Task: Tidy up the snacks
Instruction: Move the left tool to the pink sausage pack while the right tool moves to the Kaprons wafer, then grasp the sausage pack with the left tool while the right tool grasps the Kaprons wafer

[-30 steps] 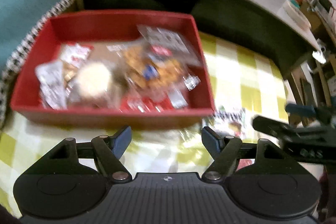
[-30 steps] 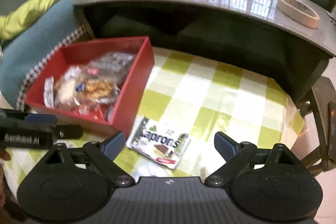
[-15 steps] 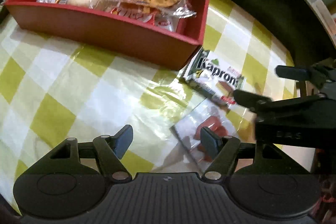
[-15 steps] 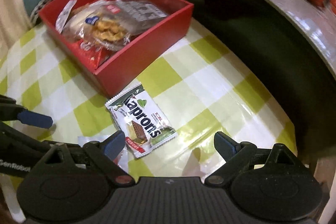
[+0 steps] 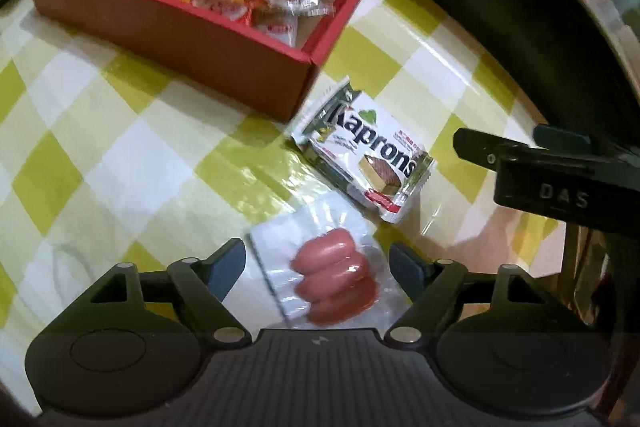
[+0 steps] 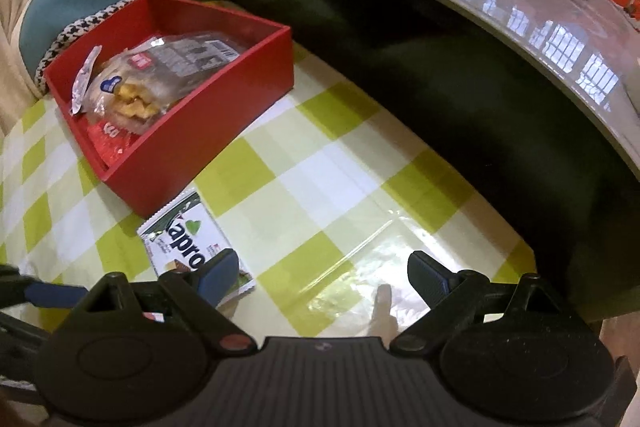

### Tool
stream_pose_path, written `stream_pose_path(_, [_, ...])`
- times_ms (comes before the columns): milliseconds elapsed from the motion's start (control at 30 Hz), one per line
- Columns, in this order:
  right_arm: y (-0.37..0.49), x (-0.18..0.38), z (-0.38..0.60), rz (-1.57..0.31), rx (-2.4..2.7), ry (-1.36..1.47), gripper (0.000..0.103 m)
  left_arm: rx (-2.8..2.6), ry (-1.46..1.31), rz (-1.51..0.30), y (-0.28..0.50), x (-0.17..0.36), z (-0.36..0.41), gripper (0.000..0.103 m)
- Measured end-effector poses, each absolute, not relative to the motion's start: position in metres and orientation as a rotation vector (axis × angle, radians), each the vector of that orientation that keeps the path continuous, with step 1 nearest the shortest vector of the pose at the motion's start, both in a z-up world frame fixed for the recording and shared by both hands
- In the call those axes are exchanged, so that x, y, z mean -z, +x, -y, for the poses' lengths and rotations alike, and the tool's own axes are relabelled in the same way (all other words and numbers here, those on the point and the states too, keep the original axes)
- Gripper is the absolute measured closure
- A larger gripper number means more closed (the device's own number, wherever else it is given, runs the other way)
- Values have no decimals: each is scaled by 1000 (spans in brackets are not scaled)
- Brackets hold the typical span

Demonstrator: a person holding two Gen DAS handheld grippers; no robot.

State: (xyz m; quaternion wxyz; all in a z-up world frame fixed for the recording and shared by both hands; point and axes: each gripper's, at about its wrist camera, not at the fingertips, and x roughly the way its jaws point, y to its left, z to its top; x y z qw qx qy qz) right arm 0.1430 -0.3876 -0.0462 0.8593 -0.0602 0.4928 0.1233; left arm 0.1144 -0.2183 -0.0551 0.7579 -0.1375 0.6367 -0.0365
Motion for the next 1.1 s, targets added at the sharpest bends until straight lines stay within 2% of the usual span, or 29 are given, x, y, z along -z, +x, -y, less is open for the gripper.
stream_pose_path(333, [128,36,388,-967,-280,-110,6,30,-147,-1367,114,68,257,11])
stream_pose_path(500, [121,38,385,-962,-266,-93,6,120,-34,-1360,104,66,252,22])
stream_pose_path(867, [126,48,344,-1010,-326,-147,6,180,49,-1447,90,64,174,24])
stream_pose_path(1100, [142,57,319,-1071,-342,-196,6,277,47,-1453,93,57,146,29])
